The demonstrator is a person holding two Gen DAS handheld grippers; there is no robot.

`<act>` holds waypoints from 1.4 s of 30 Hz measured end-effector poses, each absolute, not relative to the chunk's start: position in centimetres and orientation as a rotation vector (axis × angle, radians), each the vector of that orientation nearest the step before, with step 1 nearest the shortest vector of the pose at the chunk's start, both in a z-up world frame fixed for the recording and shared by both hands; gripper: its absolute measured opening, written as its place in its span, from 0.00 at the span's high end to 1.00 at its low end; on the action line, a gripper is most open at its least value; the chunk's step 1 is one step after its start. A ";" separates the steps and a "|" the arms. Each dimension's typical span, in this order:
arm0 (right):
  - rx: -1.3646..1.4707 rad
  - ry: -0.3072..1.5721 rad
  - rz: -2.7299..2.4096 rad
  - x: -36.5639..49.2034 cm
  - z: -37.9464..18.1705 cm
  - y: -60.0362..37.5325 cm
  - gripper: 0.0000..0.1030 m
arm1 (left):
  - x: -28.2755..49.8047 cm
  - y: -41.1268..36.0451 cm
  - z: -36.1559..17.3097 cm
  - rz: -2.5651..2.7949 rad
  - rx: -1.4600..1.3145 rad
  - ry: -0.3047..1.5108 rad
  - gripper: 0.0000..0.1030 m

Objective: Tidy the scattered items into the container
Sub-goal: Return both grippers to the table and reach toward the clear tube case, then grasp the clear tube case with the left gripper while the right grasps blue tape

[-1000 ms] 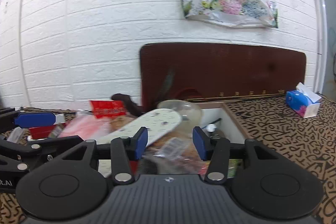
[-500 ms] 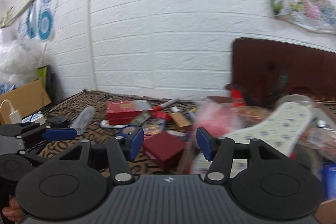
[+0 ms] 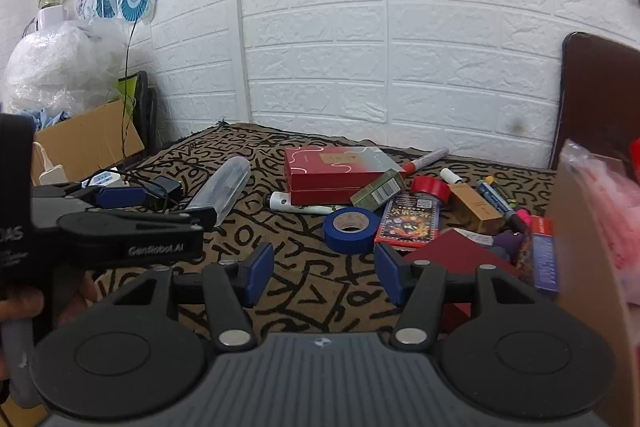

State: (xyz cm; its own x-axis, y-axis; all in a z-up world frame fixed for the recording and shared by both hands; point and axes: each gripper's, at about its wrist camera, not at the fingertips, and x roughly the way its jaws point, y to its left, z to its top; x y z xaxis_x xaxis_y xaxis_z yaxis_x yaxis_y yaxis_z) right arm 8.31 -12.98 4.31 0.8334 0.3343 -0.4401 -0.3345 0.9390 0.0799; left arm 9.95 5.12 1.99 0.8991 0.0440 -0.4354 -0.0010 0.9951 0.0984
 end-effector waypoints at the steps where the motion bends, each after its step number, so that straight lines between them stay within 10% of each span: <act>1: -0.001 0.471 0.354 8.8 4.0 -12.8 0.47 | 10.6 5.3 1.7 0.039 0.092 0.465 0.16; 12: 0.015 0.525 0.362 14.2 1.6 -12.2 0.47 | 14.4 5.3 -0.7 0.065 0.137 0.549 0.20; 17: 0.043 0.528 0.368 15.2 1.2 -12.4 0.47 | 15.4 5.8 -0.8 0.085 0.112 0.589 0.49; 22: 0.034 0.525 0.377 16.1 1.0 -12.2 0.47 | 14.7 6.7 -0.8 0.090 0.070 0.591 0.54; 42: -0.182 0.628 0.482 20.1 -0.1 -8.2 0.57 | 9.3 7.8 -0.7 -0.048 0.104 0.605 0.56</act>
